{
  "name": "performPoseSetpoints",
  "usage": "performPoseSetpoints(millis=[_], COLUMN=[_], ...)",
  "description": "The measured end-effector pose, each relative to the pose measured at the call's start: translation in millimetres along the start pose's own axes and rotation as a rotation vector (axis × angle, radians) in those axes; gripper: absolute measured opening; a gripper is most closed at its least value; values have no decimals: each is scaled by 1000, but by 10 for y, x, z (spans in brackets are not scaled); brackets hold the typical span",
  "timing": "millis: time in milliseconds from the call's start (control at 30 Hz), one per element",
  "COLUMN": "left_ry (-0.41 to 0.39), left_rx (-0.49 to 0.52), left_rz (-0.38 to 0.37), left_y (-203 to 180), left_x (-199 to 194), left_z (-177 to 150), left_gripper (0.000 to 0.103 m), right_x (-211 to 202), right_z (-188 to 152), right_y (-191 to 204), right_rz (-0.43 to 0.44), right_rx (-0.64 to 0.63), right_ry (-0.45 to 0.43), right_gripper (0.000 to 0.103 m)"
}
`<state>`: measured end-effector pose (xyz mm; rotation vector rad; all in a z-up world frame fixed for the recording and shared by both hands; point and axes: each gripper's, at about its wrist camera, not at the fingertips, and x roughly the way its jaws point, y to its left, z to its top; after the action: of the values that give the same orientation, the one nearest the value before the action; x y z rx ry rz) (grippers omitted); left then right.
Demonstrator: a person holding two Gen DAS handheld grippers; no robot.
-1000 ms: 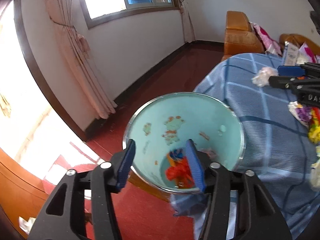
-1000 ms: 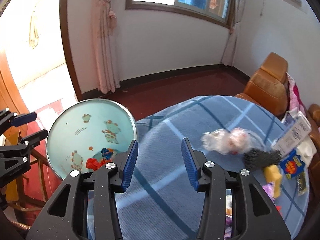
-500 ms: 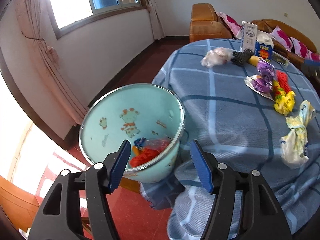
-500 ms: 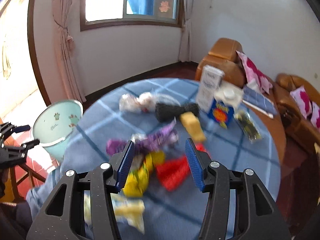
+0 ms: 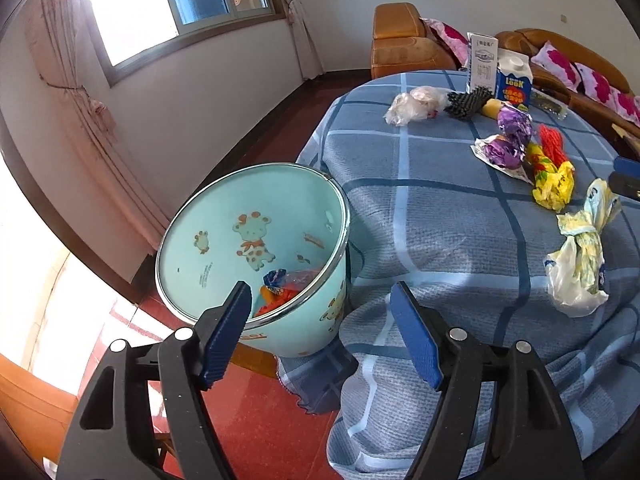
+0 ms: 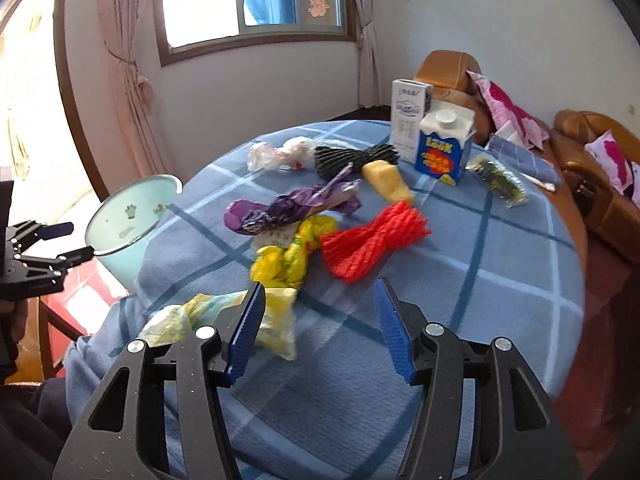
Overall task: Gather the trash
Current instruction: 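Move both tools back over the table toward the remaining trash, then grasp the yellow-green plastic bag with the right tool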
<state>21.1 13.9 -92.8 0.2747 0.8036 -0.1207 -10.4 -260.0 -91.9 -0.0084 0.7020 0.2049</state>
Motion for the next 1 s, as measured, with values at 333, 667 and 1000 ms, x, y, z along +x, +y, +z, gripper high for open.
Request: performPoseSetpoints(millis=[333, 667, 1000], left_ry=[18, 8, -52], left_rx=[-2, -16, 0], left_rz=[-2, -5, -78], left_y=[11, 40, -292], left_x=[55, 38, -3], left_z=[-22, 37, 415], left_gripper=[71, 71, 71], right_x=[312, 383, -366], right_z=[-122, -173, -22], right_y=[95, 127, -323], right_rz=[76, 114, 47], right_rx=[-19, -30, 102], right_ry=[134, 165, -29], right_gripper=[40, 14, 10])
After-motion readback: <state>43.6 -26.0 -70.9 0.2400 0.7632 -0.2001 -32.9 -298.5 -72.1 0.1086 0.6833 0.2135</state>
